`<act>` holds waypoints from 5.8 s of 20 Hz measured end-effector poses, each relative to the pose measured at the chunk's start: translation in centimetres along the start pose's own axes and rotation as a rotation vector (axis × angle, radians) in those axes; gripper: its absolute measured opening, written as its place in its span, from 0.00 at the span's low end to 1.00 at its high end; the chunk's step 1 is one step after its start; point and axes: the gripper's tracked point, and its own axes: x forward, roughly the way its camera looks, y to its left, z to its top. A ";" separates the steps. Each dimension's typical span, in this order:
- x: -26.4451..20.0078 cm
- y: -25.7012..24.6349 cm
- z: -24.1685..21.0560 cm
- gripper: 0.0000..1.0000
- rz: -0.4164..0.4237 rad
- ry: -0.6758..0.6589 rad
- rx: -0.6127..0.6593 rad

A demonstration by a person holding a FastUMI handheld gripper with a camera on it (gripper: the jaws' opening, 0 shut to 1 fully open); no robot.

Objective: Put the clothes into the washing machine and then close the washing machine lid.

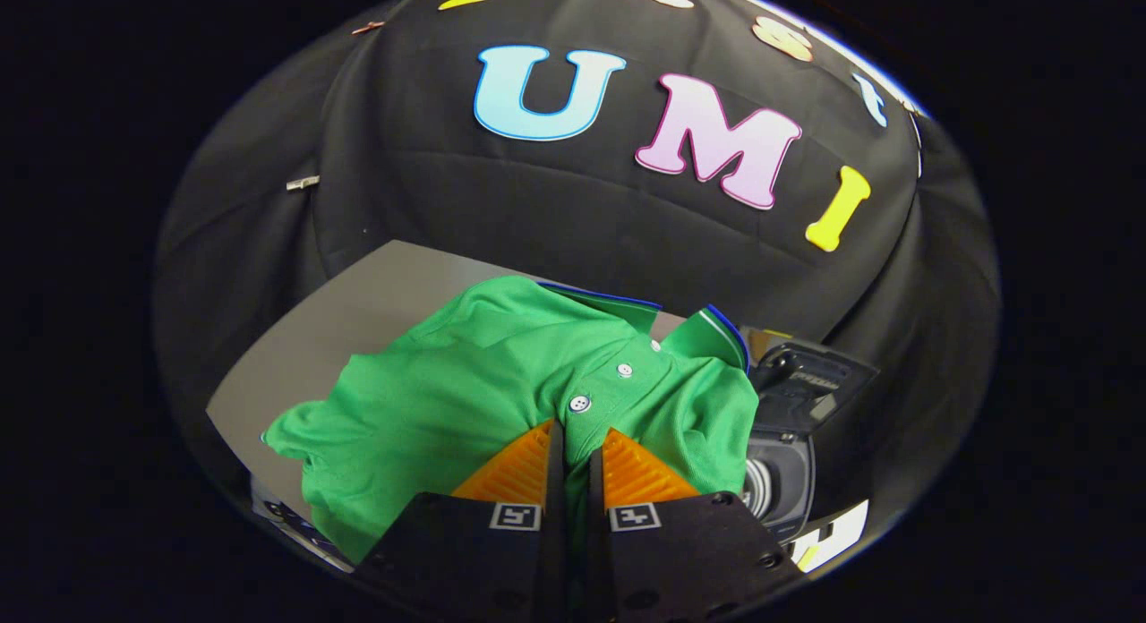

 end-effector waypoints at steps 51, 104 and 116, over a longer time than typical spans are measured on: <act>-4.9 -20.5 3.9 0.05 0.428 -0.159 0.129; 15.6 -35.7 -22.9 0.05 0.290 0.287 0.157; 19.7 -33.4 -28.9 0.08 0.218 0.392 0.130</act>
